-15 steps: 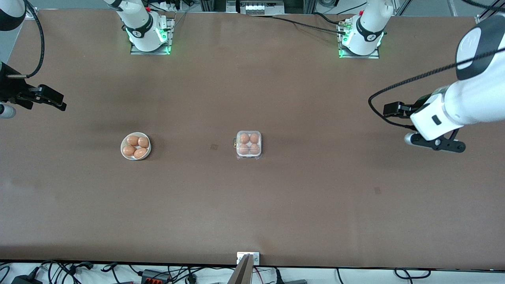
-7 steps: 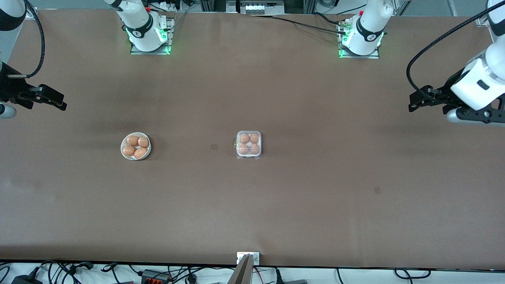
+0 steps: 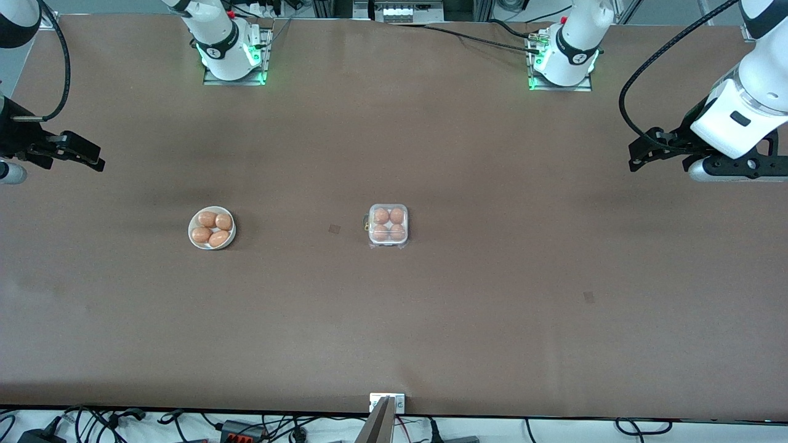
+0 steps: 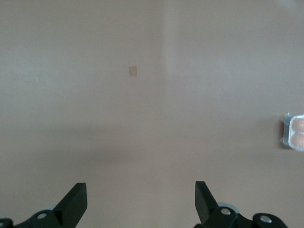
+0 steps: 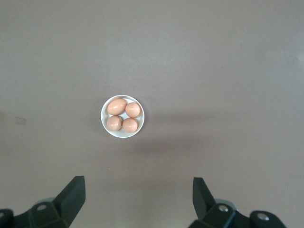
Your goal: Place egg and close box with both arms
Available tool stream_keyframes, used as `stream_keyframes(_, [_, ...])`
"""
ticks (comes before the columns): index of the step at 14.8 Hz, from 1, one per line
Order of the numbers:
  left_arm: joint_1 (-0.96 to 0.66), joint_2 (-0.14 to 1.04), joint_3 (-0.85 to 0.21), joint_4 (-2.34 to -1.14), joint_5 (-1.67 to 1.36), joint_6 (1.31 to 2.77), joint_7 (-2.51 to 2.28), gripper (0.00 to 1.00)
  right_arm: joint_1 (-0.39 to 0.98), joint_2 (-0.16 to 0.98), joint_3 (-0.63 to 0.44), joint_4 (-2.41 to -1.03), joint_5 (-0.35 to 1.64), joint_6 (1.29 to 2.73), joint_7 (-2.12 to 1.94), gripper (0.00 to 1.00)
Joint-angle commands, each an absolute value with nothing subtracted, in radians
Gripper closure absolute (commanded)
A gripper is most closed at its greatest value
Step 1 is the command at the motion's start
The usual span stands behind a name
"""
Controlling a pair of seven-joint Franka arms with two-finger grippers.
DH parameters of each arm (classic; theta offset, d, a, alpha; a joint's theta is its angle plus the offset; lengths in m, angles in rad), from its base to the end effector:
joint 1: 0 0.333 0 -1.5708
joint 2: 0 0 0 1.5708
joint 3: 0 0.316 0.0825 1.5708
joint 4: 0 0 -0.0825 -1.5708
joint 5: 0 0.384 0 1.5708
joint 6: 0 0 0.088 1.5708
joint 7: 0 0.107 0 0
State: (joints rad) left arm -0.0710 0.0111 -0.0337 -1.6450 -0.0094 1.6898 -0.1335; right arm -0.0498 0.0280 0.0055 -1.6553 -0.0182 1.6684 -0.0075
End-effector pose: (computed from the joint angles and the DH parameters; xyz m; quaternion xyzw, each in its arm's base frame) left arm 0.5640 -0.0601 0.5936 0.9997 0.0149 0.0162 0.0068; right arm 0.5679 -0.0270 0.5772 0.9998 -0.0174 -0.0077 0.0088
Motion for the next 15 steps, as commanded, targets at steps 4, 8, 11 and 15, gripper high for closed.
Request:
stream_keyframes(4, [-0.052, -0.057, -0.058, -1.723, 0.008, 1.735, -0.143, 0.00, -0.066, 0.020, 0.021, -1.666, -0.018, 1.677, 0.002, 0.00])
stream_keyframes(8, [-0.054, -0.051, -0.061, -1.709, 0.012, 1.714, -0.143, 0.00, -0.067, 0.012, 0.021, -1.667, -0.018, 1.667, -0.003, 0.00])
stream_keyframes(11, [-0.054, -0.052, -0.064, -1.709, 0.012, 1.690, -0.129, 0.00, -0.067, 0.006, 0.020, -1.667, -0.018, 1.663, -0.006, 0.00])
stream_keyframes(15, [-0.055, -0.048, -0.063, -1.689, 0.011, 1.677, -0.123, 0.00, -0.067, 0.006, 0.021, -1.667, -0.018, 1.661, -0.012, 0.00])
